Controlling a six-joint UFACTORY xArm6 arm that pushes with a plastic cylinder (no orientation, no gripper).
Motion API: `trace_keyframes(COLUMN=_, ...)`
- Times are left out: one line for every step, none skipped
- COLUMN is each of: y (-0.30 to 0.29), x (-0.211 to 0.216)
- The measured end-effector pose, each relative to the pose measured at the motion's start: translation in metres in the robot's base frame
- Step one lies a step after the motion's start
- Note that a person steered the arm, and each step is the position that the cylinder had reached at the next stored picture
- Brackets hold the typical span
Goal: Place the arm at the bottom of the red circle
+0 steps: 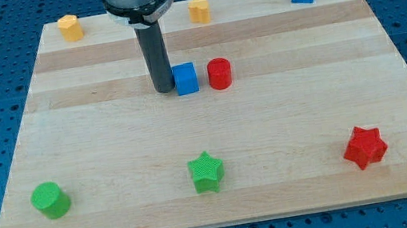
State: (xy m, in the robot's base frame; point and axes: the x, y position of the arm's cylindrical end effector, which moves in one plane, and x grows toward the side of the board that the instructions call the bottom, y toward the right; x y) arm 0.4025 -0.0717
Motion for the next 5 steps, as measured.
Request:
trace_keyframes(y=0.000, x=0.019)
trace_keyframes(y=0.005, x=0.023)
trace_keyframes(y=0.020, x=0.026)
trace_keyframes(y=0.027, x=0.026)
trace_keyframes(y=0.014, x=0.032)
